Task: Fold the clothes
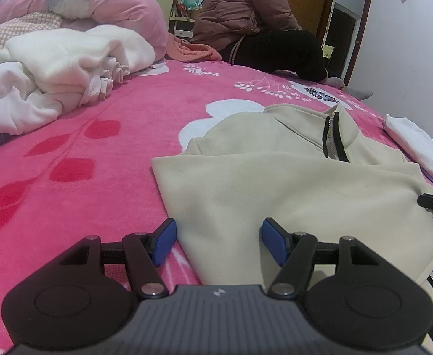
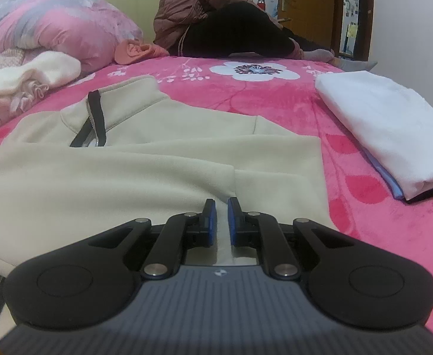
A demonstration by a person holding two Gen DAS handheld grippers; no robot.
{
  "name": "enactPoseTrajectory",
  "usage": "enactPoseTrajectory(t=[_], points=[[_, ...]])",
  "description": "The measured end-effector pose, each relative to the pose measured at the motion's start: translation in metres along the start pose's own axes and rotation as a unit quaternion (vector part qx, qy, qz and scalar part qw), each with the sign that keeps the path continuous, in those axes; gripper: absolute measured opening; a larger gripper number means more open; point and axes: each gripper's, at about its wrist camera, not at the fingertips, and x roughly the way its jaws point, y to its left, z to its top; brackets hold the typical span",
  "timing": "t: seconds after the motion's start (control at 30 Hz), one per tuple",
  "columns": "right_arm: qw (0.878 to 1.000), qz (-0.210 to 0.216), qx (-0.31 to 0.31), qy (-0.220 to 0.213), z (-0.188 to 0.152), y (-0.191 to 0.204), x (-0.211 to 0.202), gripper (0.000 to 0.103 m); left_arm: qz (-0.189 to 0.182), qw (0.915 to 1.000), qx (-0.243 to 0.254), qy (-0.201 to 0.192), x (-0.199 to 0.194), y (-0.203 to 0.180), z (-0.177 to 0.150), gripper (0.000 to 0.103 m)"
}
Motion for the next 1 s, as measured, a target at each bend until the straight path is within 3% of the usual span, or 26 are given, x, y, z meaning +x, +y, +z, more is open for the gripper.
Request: enactPoseTrajectory(t=[0.37, 0.53, 0.6, 0.67, 0.73, 0.8, 0.87, 1.0], points=[[1.000, 0.008, 0.010, -0.002, -0.002, -0.003, 0.001, 0.007, 0.012, 0.9998, 0.000, -0.013, -0.008, -0.001, 0.001, 0.067], [1.000, 0.008, 0.010, -0.002, -0.002, -0.003, 0.001, 0.007, 0.038, 0.9976, 0.026, -0.053, -0.026, -0.007, 0.012, 0.064], [1.000, 0.008, 0.010, -0.002, -0.002, -0.003, 0.001, 0.008, 0.028, 0.9966, 0.030, -0.071, -0.031, -0.011, 0.021, 0.064], [1.000, 0.008, 0.010, -0.002, -0.002, -0.003, 0.001, 0.008, 0.013, 0.9964, 0.030, -0.078, -0.028, -0.016, 0.030, 0.057], [1.000, 0.008, 0.010, -0.002, -0.002, -0.003, 0.002, 0.008, 0.004, 0.9974, 0.029, -0.066, -0.016, -0.020, 0.038, 0.048], [1.000, 0.008, 0.011, -0.003, -0.002, -0.003, 0.002, 0.008, 0.008, 0.9993, 0.020, -0.029, 0.005, -0.021, 0.042, 0.035], [1.000, 0.008, 0.011, -0.003, -0.002, -0.003, 0.002, 0.008, 0.016, 0.9998, 0.003, 0.011, 0.029, -0.016, 0.042, 0.033], [1.000, 0.007, 0.009, -0.001, -0.002, -0.003, 0.001, 0.008, 0.022, 0.9993, -0.014, 0.027, 0.040, -0.012, 0.044, 0.033]])
